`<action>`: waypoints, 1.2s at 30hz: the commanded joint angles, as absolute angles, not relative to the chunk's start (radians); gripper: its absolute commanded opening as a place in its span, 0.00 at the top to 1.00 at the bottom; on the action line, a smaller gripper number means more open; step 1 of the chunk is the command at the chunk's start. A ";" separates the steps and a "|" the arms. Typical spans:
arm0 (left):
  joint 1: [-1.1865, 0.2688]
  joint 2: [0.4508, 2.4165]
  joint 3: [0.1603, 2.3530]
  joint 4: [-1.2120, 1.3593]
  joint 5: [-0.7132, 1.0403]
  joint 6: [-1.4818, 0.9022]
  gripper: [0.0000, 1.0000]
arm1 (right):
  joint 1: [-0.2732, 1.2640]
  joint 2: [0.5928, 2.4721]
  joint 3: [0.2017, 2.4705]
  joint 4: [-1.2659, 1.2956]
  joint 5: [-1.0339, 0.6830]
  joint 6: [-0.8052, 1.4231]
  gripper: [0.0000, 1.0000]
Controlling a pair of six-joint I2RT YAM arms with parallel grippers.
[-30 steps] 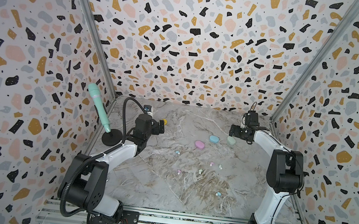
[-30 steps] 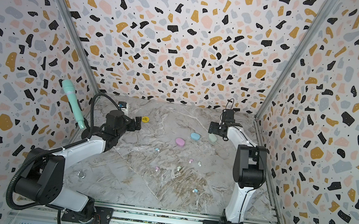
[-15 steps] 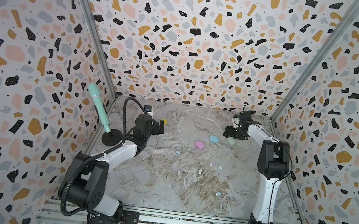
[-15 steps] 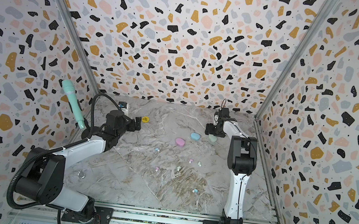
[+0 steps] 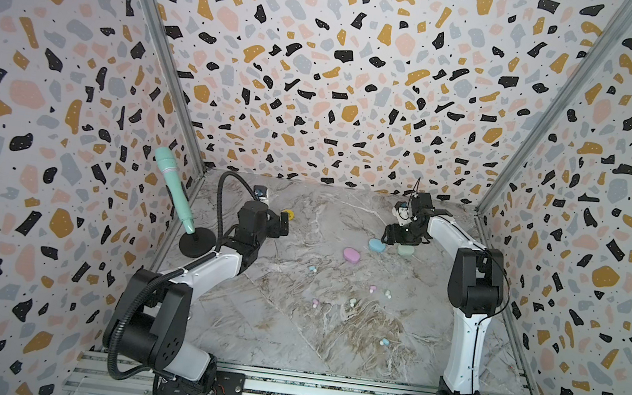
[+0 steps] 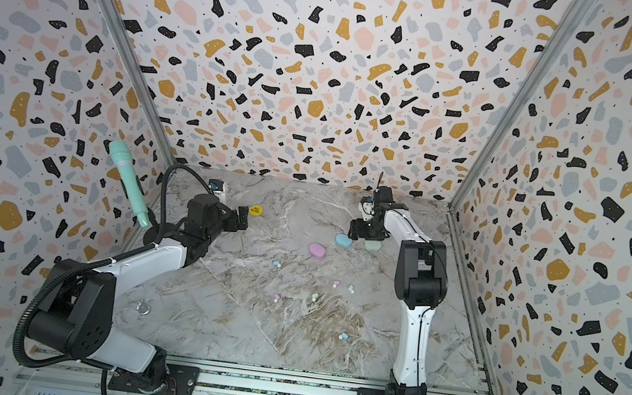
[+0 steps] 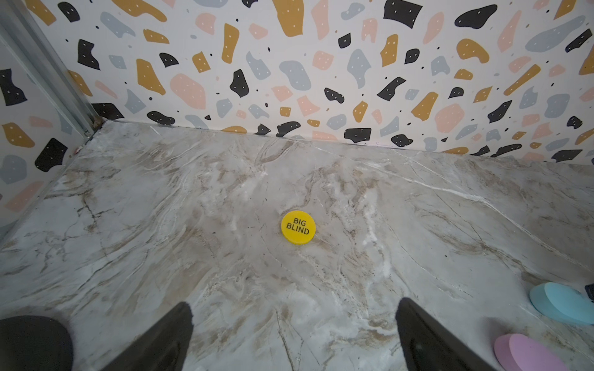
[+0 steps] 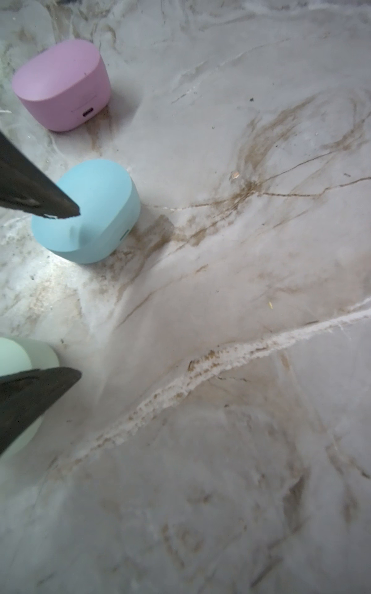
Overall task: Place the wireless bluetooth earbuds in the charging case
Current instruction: 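Lower the open right gripper around the mint green case, then close the right gripper on the mint case and lift it toward the left gripper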
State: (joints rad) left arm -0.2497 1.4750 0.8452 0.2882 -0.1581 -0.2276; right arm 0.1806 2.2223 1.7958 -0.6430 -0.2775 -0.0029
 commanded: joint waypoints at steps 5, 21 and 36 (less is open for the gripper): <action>-0.252 1.471 0.874 0.294 -0.163 -0.216 0.00 | 0.188 2.086 1.810 -0.686 -0.037 0.038 0.11; -0.252 1.499 0.889 0.291 -0.053 -0.210 0.00 | 0.186 2.167 1.823 -0.754 0.047 0.115 0.13; -0.253 1.506 0.896 0.285 -0.046 -0.210 0.00 | 0.181 2.191 1.794 -0.742 0.040 0.133 0.23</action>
